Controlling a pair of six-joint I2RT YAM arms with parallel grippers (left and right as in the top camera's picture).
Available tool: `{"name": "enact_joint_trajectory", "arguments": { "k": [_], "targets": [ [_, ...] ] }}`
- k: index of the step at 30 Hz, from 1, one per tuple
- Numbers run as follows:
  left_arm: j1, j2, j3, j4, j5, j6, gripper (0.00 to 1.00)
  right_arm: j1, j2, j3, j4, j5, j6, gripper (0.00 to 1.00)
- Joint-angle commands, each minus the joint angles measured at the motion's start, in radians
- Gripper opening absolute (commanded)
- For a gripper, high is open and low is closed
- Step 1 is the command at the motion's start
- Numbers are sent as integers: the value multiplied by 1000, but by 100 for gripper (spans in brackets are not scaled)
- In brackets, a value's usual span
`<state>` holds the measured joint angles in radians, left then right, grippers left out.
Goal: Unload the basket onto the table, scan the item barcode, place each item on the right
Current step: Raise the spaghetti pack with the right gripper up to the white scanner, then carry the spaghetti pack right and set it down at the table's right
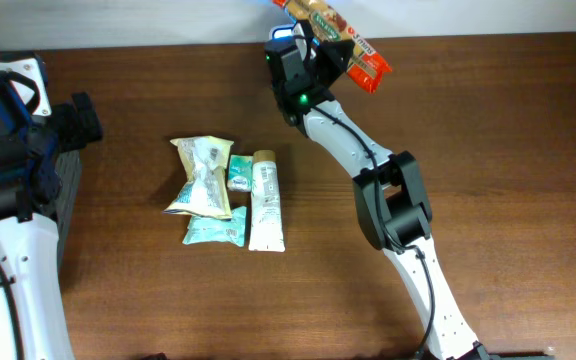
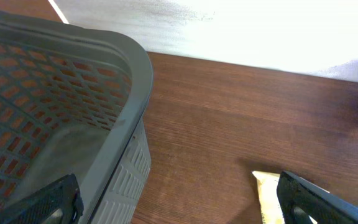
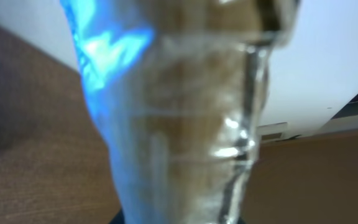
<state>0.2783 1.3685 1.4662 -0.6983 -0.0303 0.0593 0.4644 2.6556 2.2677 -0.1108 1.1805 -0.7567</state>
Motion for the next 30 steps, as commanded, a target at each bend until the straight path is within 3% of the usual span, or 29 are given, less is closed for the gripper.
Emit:
{"name": "enact_joint_trajectory", "arguments": {
  "k": [1,23,30],
  "targets": [
    [2,-14,8,1,8,-10,99,-6,5,36,27,88,-14,4],
    [2,-14,8,1,8,-10,99,26,-5,34,-6,209,-59,4],
    [2,-14,8,1,8,-10,99,51,-156,34,-41,211,-58,4]
  ]
}}
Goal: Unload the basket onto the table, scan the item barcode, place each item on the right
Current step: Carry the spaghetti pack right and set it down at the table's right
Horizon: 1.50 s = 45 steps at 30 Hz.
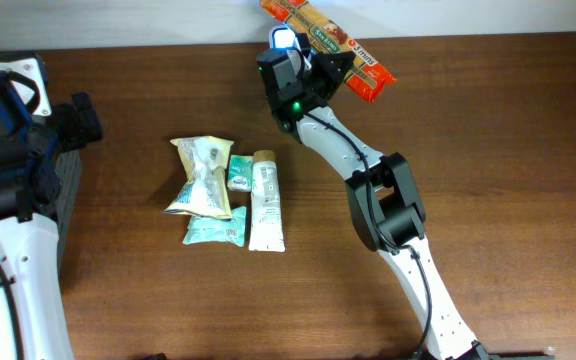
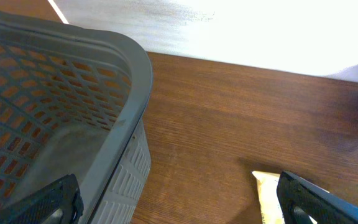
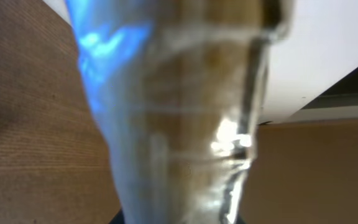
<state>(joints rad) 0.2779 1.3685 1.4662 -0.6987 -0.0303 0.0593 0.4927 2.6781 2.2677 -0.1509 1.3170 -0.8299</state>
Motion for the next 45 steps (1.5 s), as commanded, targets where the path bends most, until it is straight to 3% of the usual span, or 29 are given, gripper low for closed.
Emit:
{"name": "enact_joint_trajectory", "arguments": {
  "k": [1,4,8,11,14,17,19,22,26,30,32,33,34,37,40,43,45],
  "targets": [
    [2,-14,8,2,8,-10,99,29,-209,34,-19,70,21,4],
    [2,-14,8,2,8,-10,99,60,-353,34,-234,-41,160,4],
    [2,-14,8,2,8,-10,99,61,-575,34,-719,-554,594,4],
    [2,-14,8,2,8,-10,99,-17,-729,34,-1024,-904,898,4],
    [2,-14,8,1,8,-10,99,-170,-787,34,-1252,-1102,990,4],
    [2,-14,8,2,8,-10,99,-341,-759,26,-1370,-1153,1004,4],
    [2,-14,8,1,8,-10,99,-479,-716,-35,-1397,-1149,987,4],
    [2,-14,8,2,8,-10,99,-571,-682,-166,-1358,-1149,912,4],
    [2,-14,8,1,8,-10,99,-671,-674,-518,-1135,-1149,916,4],
    [2,-14,8,2,8,-10,99,-731,-674,-700,-978,-1149,962,5],
    [2,-14,8,2,8,-10,99,-749,-674,-721,-967,-1150,970,39],
    [2,-14,8,2,8,-10,99,-749,-675,-718,-972,-1155,970,65],
    [2,-14,8,1,8,-10,99,-749,-676,-705,-990,-1177,970,72],
    [2,-14,8,1,8,-10,99,-747,-676,-613,-1089,-1307,970,73],
    [2,-14,8,1,8,-10,99,-740,-676,-448,-1231,-1646,954,73],
    [2,-14,8,2,8,-10,99,-693,-676,-426,-1220,-1905,874,70],
    [2,-14,8,2,8,-10,99,-605,-676,-451,-1139,-1931,864,69]
  ]
}}
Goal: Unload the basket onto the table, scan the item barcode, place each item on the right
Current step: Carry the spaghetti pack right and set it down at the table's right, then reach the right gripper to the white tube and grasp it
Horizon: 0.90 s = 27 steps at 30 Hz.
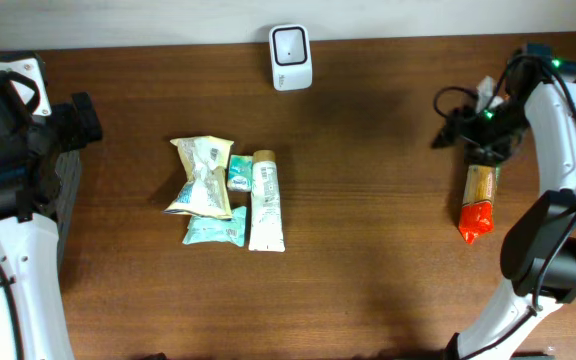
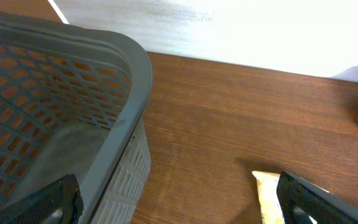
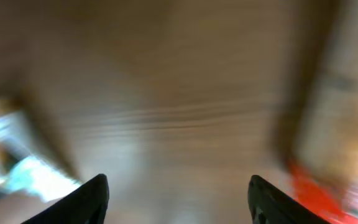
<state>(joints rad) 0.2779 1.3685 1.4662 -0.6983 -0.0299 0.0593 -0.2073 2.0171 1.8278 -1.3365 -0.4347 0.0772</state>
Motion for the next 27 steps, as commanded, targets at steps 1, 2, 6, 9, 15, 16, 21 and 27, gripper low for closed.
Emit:
{"name": "enact_joint_trajectory", "arguments": {
  "k": [1,2,6,9,15,16,21,27],
  "targets": [
    [2,-14,8,1,8,-10,99,140,-13,-29,87,-180,-37,67],
    [2,-14,8,1,8,-10,99,204,-13,-66,147,-180,7,63],
    [2,-14,8,1,8,-10,99,372,-13,-230,356,-183,150,49],
    [2,-14,8,1,8,-10,99,472,-13,-370,542,-230,226,45],
    [2,-14,8,1,8,-10,99,637,-13,-561,899,-214,412,45],
    [2,-14,8,1,8,-10,99,654,-13,-576,935,-191,443,43],
    [2,-14,8,1,8,-10,99,705,-12,-584,964,-95,487,30],
    [2,-14,8,1,8,-10,99,706,-16,-583,968,-113,452,4]
  ]
}}
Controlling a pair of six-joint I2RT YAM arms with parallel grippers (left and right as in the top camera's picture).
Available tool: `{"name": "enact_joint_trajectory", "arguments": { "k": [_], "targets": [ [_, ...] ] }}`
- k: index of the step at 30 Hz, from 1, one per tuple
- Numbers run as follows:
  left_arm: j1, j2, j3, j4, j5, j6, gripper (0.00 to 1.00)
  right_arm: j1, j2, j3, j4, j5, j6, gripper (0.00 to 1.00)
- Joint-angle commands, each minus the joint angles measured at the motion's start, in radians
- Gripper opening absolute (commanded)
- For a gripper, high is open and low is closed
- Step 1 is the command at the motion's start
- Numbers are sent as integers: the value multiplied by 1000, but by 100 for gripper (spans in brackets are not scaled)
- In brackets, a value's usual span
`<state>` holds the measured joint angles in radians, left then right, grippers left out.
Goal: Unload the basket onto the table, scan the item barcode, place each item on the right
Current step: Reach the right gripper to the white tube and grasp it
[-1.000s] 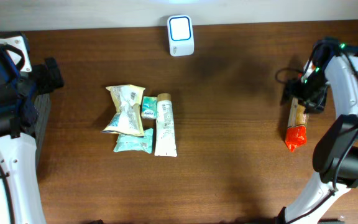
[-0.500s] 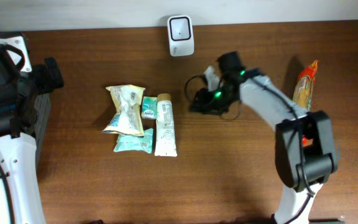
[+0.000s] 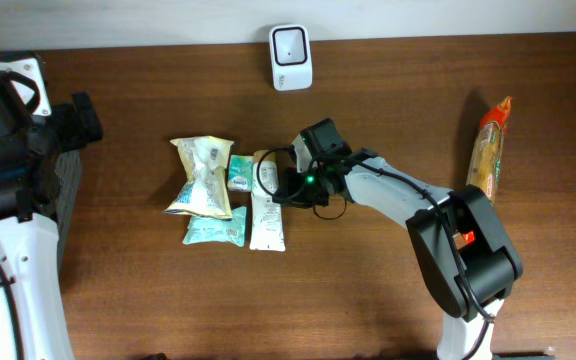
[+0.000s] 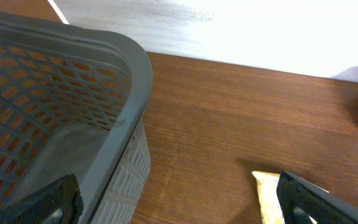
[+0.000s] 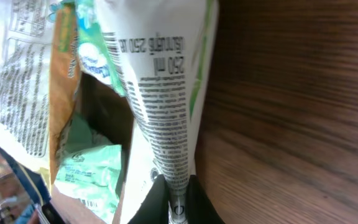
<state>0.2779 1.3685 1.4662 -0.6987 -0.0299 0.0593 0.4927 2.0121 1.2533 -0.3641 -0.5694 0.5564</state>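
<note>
The white scanner (image 3: 291,44) stands at the table's back edge. In the middle lies a pile: a white tube (image 3: 266,212), a yellow packet (image 3: 200,176), a small green packet (image 3: 240,172) and a teal packet (image 3: 214,231). My right gripper (image 3: 286,187) is low at the pile, shut on the white tube (image 5: 166,93) near its end; my right gripper (image 5: 179,198) pinches the flat end of the tube. My left gripper (image 4: 179,205) hangs open at the far left, nothing between its fingers (image 4: 53,203).
A grey mesh basket (image 4: 61,81) sits under the left arm at the table's left edge. An orange snack bar (image 3: 489,150) lies at the right. A corner of the yellow packet (image 4: 267,190) shows in the left wrist view.
My right gripper was open at the far right beside the orange snack bar on the table. Now it is at the middle pile, shut on the white tube. The left arm has not moved.
My right gripper held the orange snack bar up by the scanner at the back, and still did a second later. Then the bar lay on the table at the right with the gripper open by it. Now the gripper is shut on the white tube in the pile.
</note>
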Motion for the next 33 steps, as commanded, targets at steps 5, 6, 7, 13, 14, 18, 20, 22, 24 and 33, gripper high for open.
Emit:
{"name": "enact_joint_trajectory", "arguments": {
  "k": [5,6,7,13,14,18,20,22,24,33],
  "targets": [
    [2,-14,8,2,8,-10,99,6,-95,113,-237,150,-178,4],
    [2,-14,8,2,8,-10,99,6,-107,153,-311,211,-204,4],
    [2,-14,8,2,8,-10,99,6,-111,202,-397,286,-226,4],
    [2,-14,8,1,8,-10,99,72,-62,288,-616,682,-272,4],
    [2,-14,8,2,8,-10,99,92,-33,288,-612,682,-272,4],
    [2,-14,8,2,8,-10,99,117,-8,294,-605,648,-229,4],
    [2,-14,8,2,8,-10,99,89,-52,319,-621,590,-226,7],
    [2,-14,8,2,8,-10,99,36,-113,340,-647,502,-227,23],
    [2,-14,8,2,8,-10,99,-104,-182,340,-721,367,-269,68],
    [2,-14,8,2,8,-10,99,-386,-128,-56,-449,-234,-623,82]
  ]
}}
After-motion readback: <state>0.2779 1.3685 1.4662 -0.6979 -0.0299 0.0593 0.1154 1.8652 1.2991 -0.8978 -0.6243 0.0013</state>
